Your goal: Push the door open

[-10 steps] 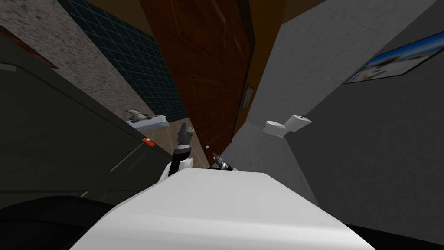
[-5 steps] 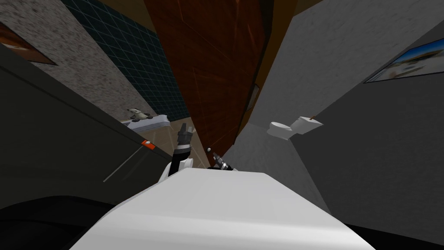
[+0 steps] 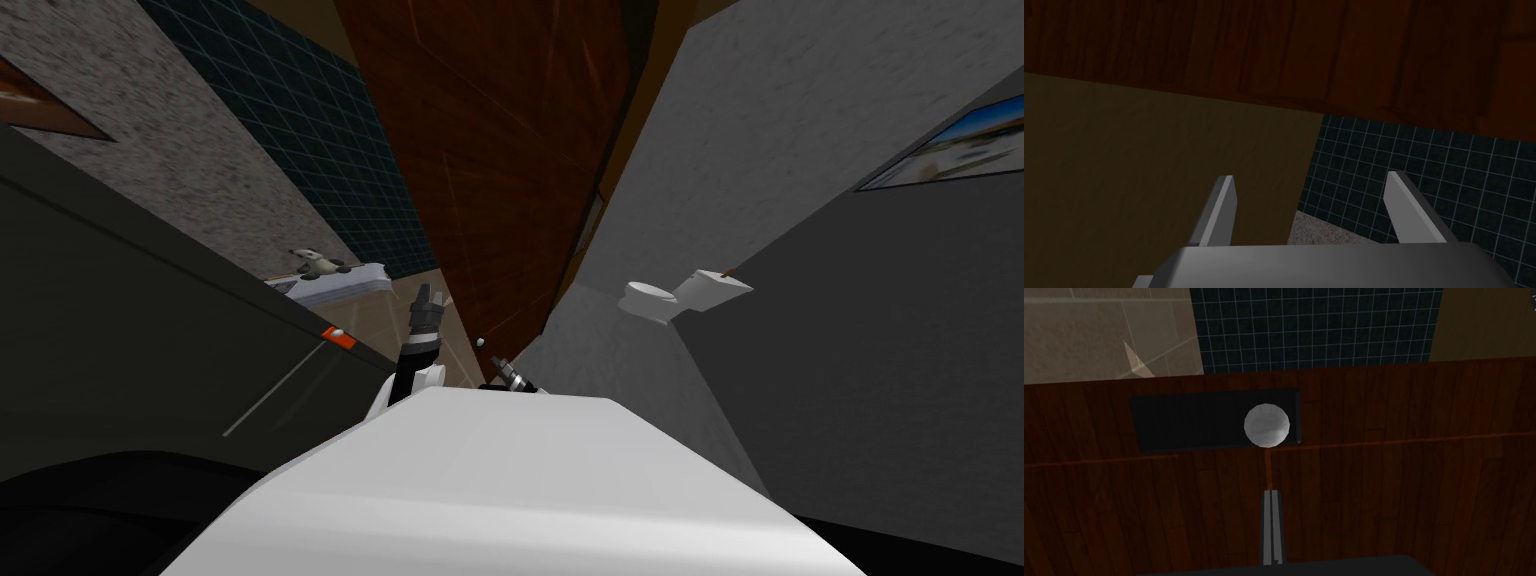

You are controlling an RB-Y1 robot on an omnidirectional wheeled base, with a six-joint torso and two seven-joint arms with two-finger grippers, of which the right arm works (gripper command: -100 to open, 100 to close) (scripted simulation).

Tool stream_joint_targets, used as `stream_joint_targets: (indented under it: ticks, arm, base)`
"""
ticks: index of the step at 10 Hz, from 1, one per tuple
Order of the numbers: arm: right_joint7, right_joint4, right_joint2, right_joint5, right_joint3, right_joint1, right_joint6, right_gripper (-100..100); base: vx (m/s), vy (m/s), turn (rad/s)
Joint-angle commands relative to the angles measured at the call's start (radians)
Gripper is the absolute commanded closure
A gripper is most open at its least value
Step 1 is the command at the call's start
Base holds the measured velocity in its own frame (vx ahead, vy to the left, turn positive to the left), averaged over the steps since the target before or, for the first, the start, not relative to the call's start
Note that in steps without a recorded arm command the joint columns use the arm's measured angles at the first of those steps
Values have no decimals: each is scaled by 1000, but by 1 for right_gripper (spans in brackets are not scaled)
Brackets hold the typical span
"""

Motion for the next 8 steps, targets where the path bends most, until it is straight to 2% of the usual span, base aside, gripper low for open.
stream_joint_targets:
  ticks: [1,4,5,8]
  arm:
    - [0,0,0,0,0,0,0,100]
    - [0,0,0,0,0,0,0,100]
    - [9,6,11,-5,-31,0,10,-100]
    - [25,18,32,-15,-85,0,28,-100]
  base:
    - [-19,-24,2]
    - [-6,-7,0]
    - [-77,32,-128]
    - [-153,64,-103]
